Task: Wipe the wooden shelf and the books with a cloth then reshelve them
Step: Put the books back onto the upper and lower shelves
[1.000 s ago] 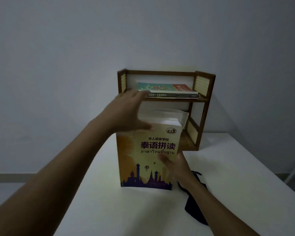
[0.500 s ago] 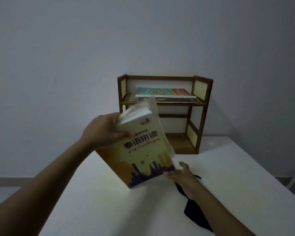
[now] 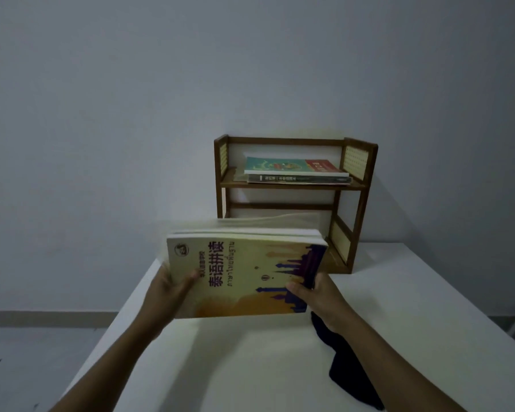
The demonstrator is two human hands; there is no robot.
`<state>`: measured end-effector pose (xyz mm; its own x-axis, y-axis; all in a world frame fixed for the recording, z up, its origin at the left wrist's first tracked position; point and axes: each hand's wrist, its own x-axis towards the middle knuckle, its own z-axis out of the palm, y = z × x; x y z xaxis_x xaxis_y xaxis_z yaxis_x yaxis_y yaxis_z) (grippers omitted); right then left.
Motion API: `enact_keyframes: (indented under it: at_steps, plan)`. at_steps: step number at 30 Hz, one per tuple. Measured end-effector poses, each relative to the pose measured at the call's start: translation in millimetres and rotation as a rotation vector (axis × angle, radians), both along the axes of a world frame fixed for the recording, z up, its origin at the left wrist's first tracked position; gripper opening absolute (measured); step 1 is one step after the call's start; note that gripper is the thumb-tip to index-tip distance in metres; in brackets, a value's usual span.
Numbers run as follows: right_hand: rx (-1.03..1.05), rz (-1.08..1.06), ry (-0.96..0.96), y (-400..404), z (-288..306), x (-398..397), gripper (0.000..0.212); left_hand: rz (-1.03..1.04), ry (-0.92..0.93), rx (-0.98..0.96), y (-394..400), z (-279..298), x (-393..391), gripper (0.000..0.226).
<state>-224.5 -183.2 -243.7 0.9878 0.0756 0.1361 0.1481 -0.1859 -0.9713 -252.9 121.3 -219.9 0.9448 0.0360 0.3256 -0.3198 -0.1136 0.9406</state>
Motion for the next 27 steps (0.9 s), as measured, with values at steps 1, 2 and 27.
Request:
enact_keyframes:
  at_steps: [1, 2, 27]
  plan:
    - [-0.017, 0.0, -0.003, -0.5, -4.2, -1.4, 0.034, 0.006, 0.021, -0.001, -1.2, -9.2, 0.4, 0.04]
    - [-0.032, 0.004, -0.008, -0.8, -7.6, -2.8, 0.034, 0.01, 0.032, -0.004, -2.4, -17.1, 0.2, 0.031]
    - [-0.177, 0.019, -0.036, -10.0, -19.9, -1.3, 0.062, -0.035, -0.045, 0.332, 17.5, -55.8, 16.5, 0.064]
